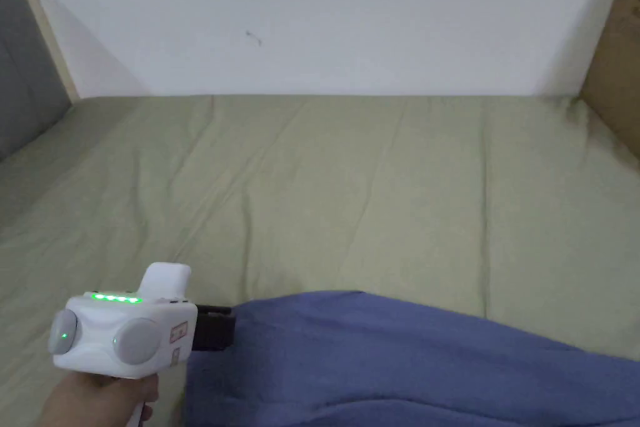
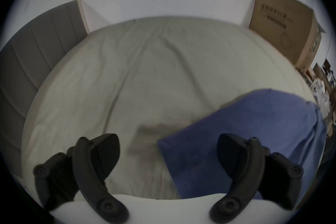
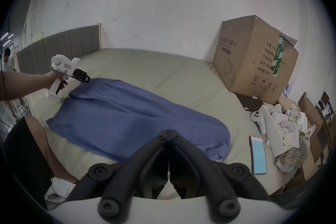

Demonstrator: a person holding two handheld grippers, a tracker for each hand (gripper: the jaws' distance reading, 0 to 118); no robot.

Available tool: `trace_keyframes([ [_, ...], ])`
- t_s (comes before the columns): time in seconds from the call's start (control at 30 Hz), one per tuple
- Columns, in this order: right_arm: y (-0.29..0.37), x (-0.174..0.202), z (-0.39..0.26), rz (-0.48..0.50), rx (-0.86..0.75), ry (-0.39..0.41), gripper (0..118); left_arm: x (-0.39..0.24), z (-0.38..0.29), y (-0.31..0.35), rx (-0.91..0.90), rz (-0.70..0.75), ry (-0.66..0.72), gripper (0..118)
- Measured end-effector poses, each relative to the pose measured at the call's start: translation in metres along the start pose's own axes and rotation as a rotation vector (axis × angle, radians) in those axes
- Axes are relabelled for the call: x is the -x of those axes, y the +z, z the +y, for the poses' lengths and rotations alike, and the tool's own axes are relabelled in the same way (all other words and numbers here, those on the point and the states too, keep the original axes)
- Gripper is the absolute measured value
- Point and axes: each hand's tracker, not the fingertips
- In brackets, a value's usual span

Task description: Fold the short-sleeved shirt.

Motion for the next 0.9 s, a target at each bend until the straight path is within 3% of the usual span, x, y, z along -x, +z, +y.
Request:
trace_keyframes([
  [0.07,-0.006,-0.003,-0.008,0.005,0.014,-0.005,0,-0.011,-0.01,-0.003,0.045,-0.059,-0.026,97],
  [0.1,-0.01,-0.004,-0.012,0.01,0.031,-0.014,0,-0.018,-0.01,0.008,-0.049,0.027,-0.045,89],
  [0.17,-0.017,-0.006,-0.023,0.01,0.06,-0.033,0,-0.034,-0.016,0.019,-0.079,-0.041,-0.113,50],
  [0.2,-0.021,-0.007,-0.028,0.013,0.072,-0.043,0,-0.045,-0.019,0.023,-0.093,-0.037,-0.166,18],
  [0.23,-0.024,-0.008,-0.031,0.016,0.08,-0.048,0,-0.056,-0.02,0.024,-0.098,-0.04,-0.222,6],
  [0.3,-0.027,-0.011,-0.04,0.013,0.09,-0.052,0,-0.068,-0.024,0.03,-0.099,-0.004,-0.28,5],
  [0.4,-0.025,-0.021,-0.049,0.005,0.099,-0.092,0,-0.062,-0.021,0.047,-0.142,-0.107,-0.152,5],
  [0.53,-0.029,-0.049,-0.075,-0.1,0.094,-0.215,0,-0.053,-0.013,0.085,-0.238,-0.117,-0.076,5],
  [0.57,-0.032,-0.053,-0.074,-0.135,0.093,-0.234,5,-0.05,-0.011,0.092,-0.253,-0.113,-0.061,5],
  [0.63,-0.041,-0.069,-0.081,-0.166,0.07,-0.288,66,-0.041,-0.006,0.102,-0.262,-0.113,-0.039,5],
  [0.77,-0.076,-0.098,-0.089,-0.167,0.164,-0.326,109,-0.03,0.004,0.114,-0.257,-0.096,0.016,5],
  [0.9,-0.098,-0.093,-0.078,-0.098,0.199,-0.261,108,-0.034,0.004,0.116,-0.255,-0.073,-0.011,5],
])
